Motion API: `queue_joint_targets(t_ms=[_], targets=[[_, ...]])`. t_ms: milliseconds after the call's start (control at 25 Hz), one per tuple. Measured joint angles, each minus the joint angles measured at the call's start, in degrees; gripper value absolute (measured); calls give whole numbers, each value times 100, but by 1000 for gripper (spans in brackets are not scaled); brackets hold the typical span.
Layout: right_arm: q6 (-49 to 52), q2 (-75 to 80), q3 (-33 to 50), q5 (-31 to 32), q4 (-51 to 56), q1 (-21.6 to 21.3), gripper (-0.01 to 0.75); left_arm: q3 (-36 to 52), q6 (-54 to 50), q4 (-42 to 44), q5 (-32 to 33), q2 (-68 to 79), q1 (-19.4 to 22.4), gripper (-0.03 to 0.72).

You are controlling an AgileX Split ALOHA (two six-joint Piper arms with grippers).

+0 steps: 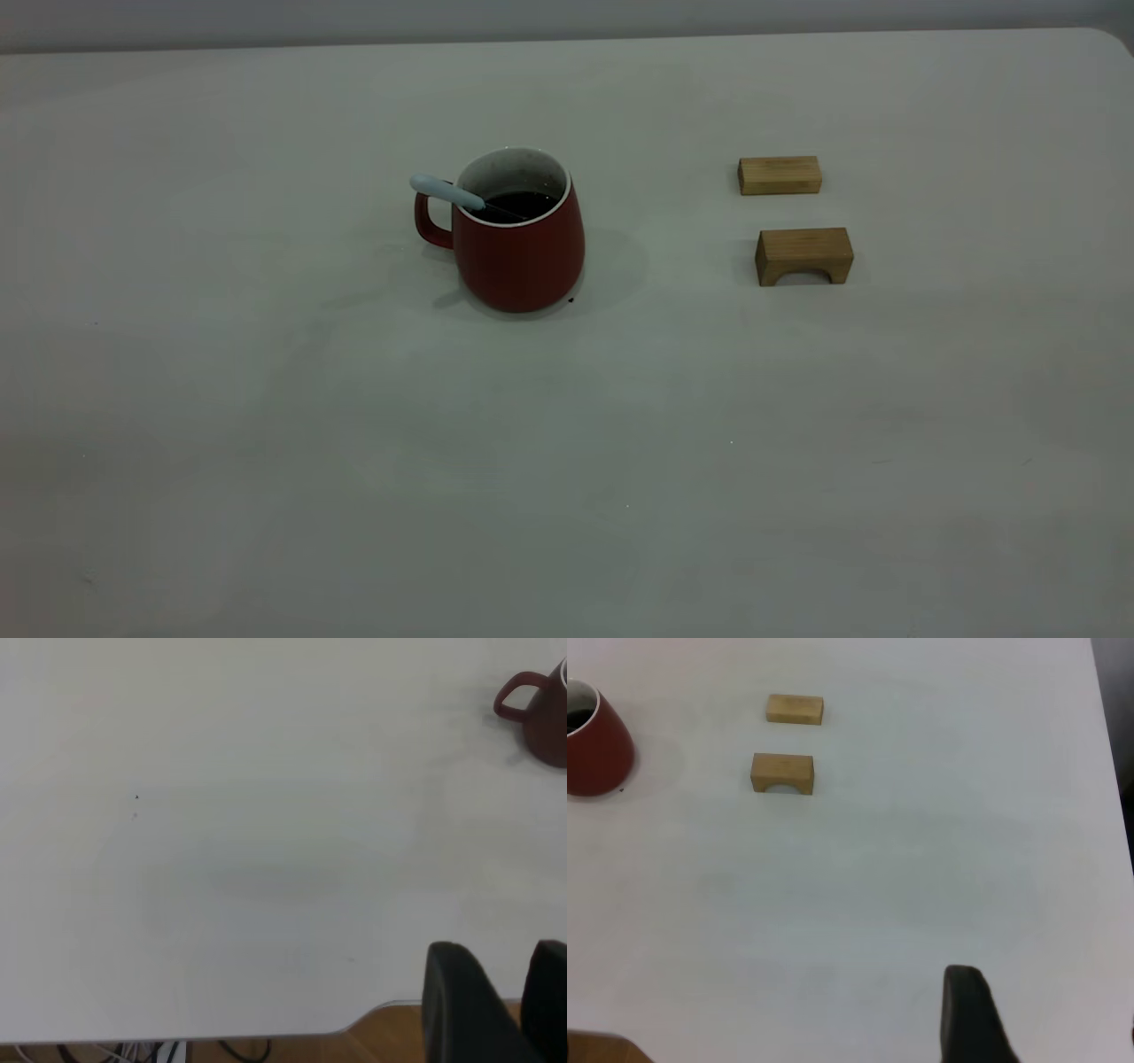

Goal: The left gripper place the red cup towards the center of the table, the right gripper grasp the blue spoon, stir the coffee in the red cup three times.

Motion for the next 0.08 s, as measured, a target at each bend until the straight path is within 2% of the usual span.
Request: queue_joint_targets(t_ms=[80], targets=[[0, 0, 0, 0, 0, 0, 472, 0, 0, 0, 0, 0, 0, 242]])
